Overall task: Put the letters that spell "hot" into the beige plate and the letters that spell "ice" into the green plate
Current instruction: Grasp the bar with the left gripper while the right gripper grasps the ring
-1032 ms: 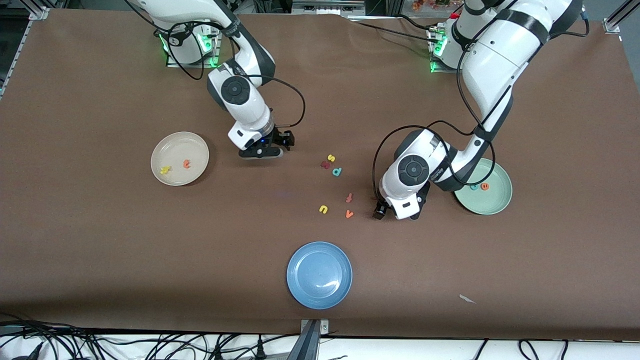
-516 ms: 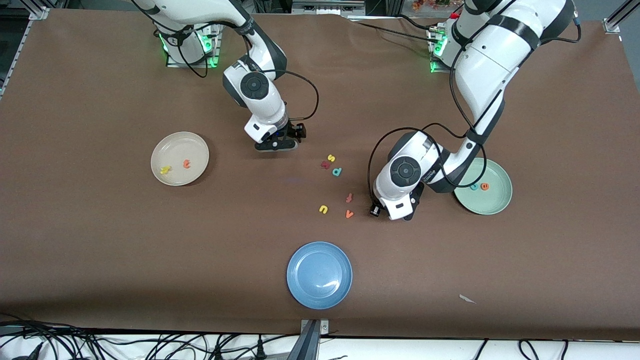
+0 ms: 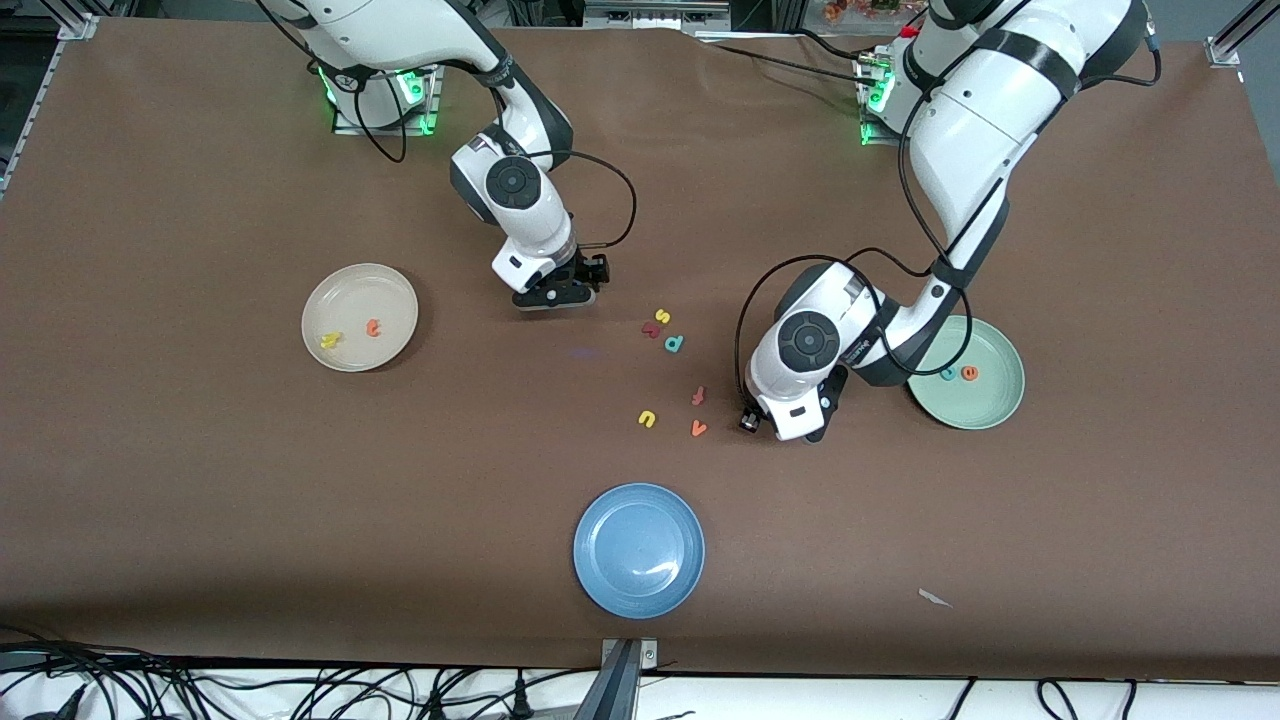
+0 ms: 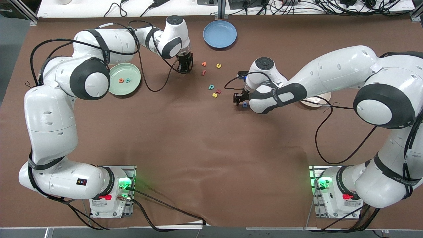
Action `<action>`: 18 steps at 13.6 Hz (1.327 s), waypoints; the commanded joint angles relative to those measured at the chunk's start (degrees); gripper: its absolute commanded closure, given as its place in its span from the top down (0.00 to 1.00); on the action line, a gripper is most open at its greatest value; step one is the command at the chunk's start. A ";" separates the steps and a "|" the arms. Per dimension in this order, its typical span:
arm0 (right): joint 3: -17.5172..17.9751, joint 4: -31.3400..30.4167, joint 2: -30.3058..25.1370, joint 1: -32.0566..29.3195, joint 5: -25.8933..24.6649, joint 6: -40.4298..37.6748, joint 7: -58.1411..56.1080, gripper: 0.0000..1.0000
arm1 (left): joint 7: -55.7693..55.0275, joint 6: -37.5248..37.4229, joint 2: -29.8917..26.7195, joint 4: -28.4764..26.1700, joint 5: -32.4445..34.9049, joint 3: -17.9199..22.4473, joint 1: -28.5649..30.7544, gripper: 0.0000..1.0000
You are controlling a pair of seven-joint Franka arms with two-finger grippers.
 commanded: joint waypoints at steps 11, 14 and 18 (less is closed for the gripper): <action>-2.30 -1.64 -1.66 2.14 -1.63 1.06 0.73 0.00 | 50.13 -30.69 -12.67 -0.46 -5.66 -2.85 14.90 0.00; -2.40 -1.38 -6.22 -0.57 -1.72 -5.68 -3.99 0.00 | 61.39 -31.41 -13.73 -5.02 -5.14 -2.85 19.91 0.00; -2.40 -1.29 -13.87 -10.31 -1.72 -18.33 -21.81 0.00 | 75.12 -29.92 -14.61 -9.42 -4.96 -2.85 27.03 0.00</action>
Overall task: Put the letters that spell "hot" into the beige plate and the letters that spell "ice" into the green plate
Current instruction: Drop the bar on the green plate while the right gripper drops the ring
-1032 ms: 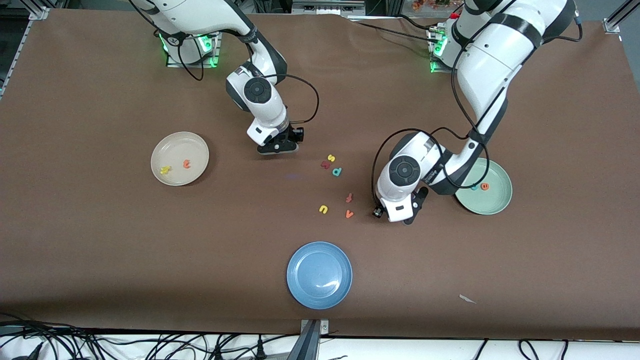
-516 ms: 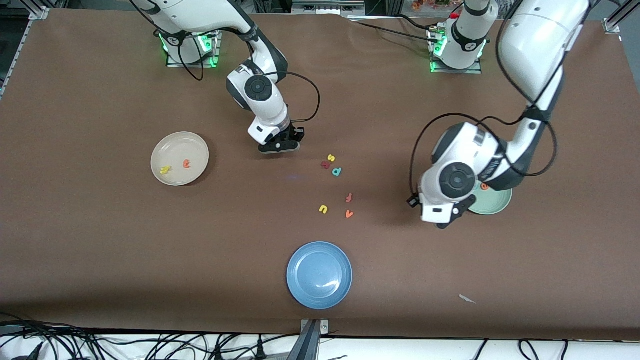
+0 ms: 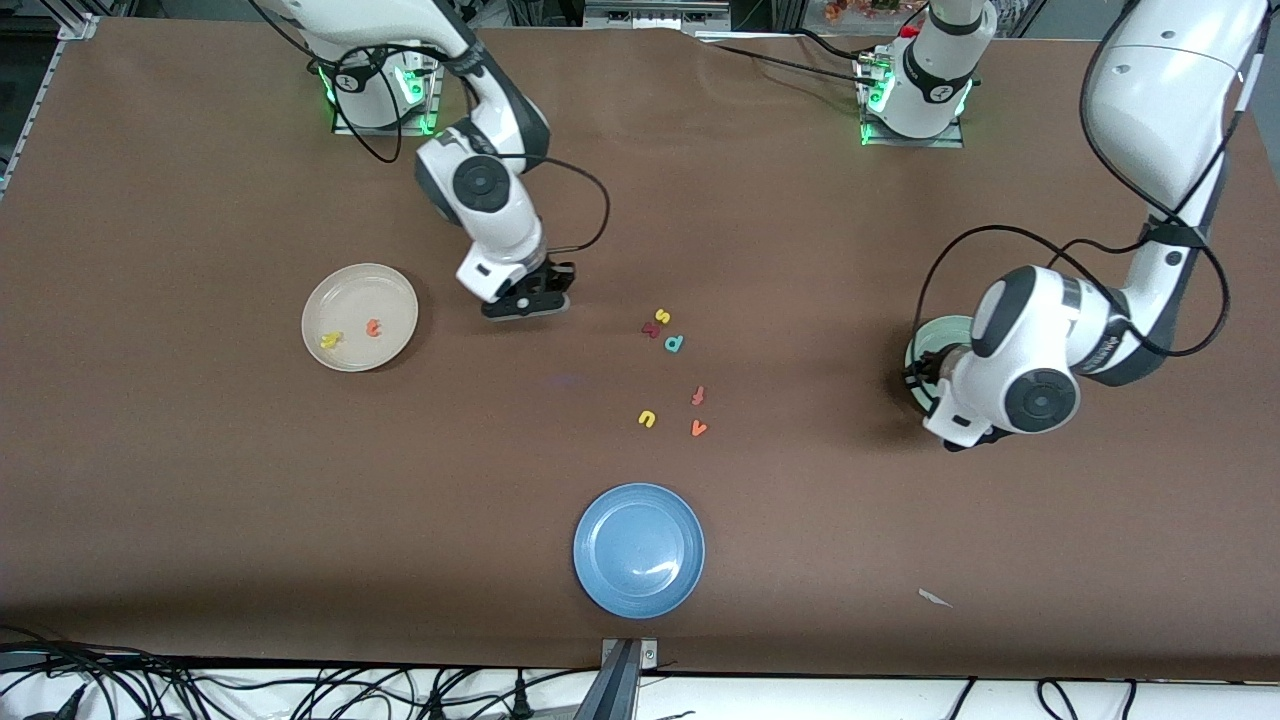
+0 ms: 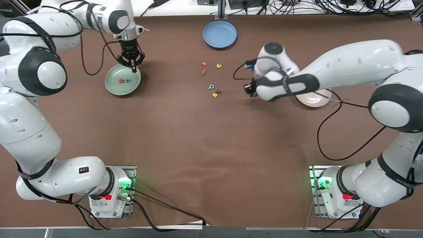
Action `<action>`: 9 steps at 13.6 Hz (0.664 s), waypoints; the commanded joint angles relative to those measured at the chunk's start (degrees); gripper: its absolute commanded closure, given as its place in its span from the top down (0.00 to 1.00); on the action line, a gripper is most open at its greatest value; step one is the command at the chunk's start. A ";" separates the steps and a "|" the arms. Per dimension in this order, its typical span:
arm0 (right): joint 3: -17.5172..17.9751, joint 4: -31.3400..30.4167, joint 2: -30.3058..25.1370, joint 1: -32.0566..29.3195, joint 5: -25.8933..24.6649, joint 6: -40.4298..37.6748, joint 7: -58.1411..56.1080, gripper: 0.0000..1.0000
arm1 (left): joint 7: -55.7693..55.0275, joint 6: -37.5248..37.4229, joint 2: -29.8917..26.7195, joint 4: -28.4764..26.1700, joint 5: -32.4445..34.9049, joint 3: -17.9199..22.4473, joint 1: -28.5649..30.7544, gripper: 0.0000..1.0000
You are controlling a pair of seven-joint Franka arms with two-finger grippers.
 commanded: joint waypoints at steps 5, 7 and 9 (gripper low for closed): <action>-0.71 -1.48 -8.85 -17.99 -0.63 -15.93 -29.99 0.00 | 8.47 7.17 -3.67 -8.86 0.35 -0.69 5.66 1.00; -3.16 -2.10 -8.85 -18.53 -0.46 -18.30 -30.88 0.00 | 9.98 6.56 -4.81 -8.33 0.26 -0.77 5.83 1.00; -5.28 -3.76 -8.67 -18.88 -0.20 -18.66 -31.50 0.00 | 9.98 5.07 -6.57 -6.50 -0.26 -0.86 5.74 1.00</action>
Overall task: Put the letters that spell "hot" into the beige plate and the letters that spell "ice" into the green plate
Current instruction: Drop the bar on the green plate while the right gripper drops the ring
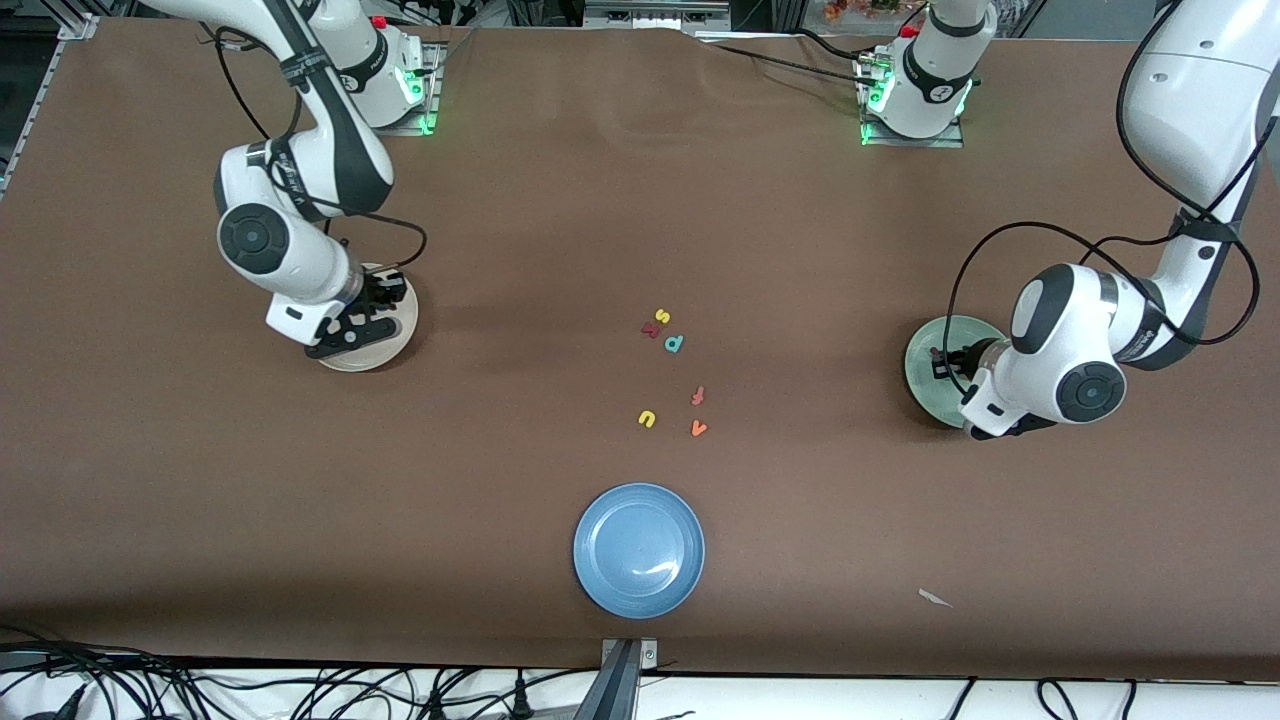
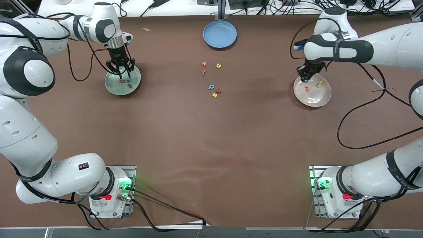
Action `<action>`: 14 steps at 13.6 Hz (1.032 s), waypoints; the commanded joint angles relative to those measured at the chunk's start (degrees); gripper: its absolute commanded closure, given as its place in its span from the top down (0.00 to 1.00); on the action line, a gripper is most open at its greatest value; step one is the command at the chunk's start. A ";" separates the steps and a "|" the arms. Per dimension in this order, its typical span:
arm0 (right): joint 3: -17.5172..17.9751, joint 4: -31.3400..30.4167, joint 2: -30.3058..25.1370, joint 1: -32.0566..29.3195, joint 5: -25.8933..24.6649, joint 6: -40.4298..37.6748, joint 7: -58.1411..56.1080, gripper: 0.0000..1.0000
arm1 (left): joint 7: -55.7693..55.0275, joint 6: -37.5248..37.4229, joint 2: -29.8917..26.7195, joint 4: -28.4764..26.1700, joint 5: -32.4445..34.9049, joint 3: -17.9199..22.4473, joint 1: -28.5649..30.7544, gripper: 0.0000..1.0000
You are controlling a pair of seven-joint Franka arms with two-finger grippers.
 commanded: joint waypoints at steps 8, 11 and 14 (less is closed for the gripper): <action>-2.47 -5.01 -0.82 -0.17 2.76 -0.29 -0.83 1.00 | 1.76 -19.53 -5.48 21.07 -0.49 -5.34 0.00 1.00; -2.47 -4.57 -0.82 -0.17 2.76 -0.56 -0.56 1.00 | 5.53 -24.19 -5.48 27.15 -0.49 -5.60 -0.26 1.00; -2.47 -0.11 -1.08 -0.09 2.58 -4.22 -1.17 1.00 | 8.69 -28.15 -5.48 30.59 -0.31 -5.78 -0.27 1.00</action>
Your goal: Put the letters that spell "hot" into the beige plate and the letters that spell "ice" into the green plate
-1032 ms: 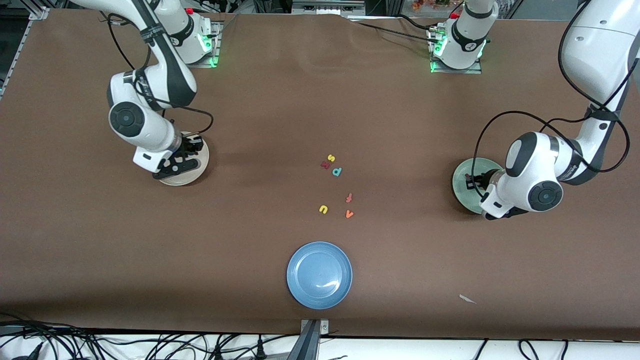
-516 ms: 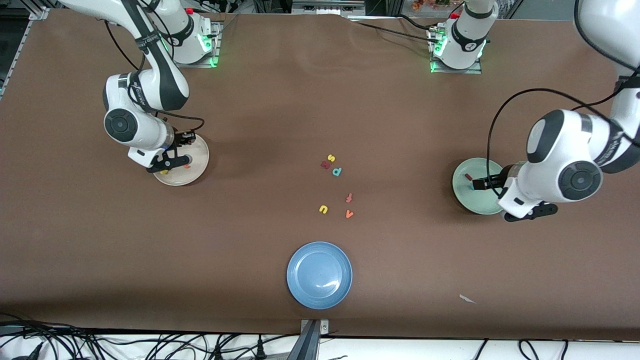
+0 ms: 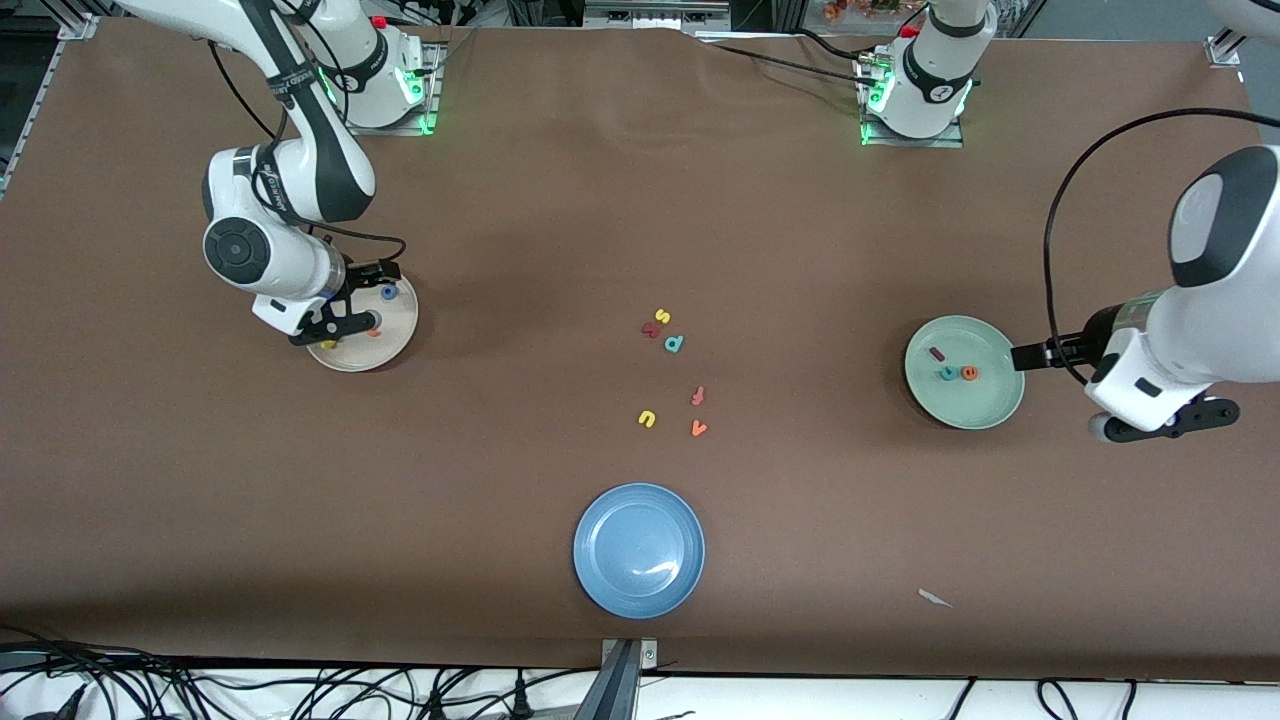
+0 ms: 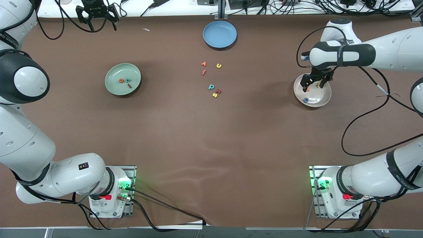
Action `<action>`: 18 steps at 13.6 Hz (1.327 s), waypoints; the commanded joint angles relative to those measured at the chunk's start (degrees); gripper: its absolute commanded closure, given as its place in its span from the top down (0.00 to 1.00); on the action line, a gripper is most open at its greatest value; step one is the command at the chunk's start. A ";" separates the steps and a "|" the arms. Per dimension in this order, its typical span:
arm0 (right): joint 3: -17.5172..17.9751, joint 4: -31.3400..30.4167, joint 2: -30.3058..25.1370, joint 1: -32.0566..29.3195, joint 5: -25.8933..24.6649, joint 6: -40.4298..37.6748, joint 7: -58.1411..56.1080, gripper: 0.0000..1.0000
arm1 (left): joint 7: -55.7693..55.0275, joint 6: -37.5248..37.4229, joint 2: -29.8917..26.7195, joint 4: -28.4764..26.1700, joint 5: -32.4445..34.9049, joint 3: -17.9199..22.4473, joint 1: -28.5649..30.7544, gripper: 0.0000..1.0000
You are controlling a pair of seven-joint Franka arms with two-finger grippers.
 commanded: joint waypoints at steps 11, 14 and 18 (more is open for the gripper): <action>-1.62 34.75 -2.61 -0.17 0.51 -25.07 -0.72 1.00 | 17.20 -2.83 -0.34 9.88 -8.18 19.34 -14.62 1.00; -3.73 38.17 -3.05 -0.17 0.86 -28.22 -0.72 1.00 | 16.77 3.06 -4.03 5.76 -10.57 23.65 -18.39 0.99; -5.85 42.93 -4.63 -0.08 0.87 -36.04 -0.45 1.00 | 16.59 3.60 -5.10 5.22 -12.07 23.66 -17.61 1.00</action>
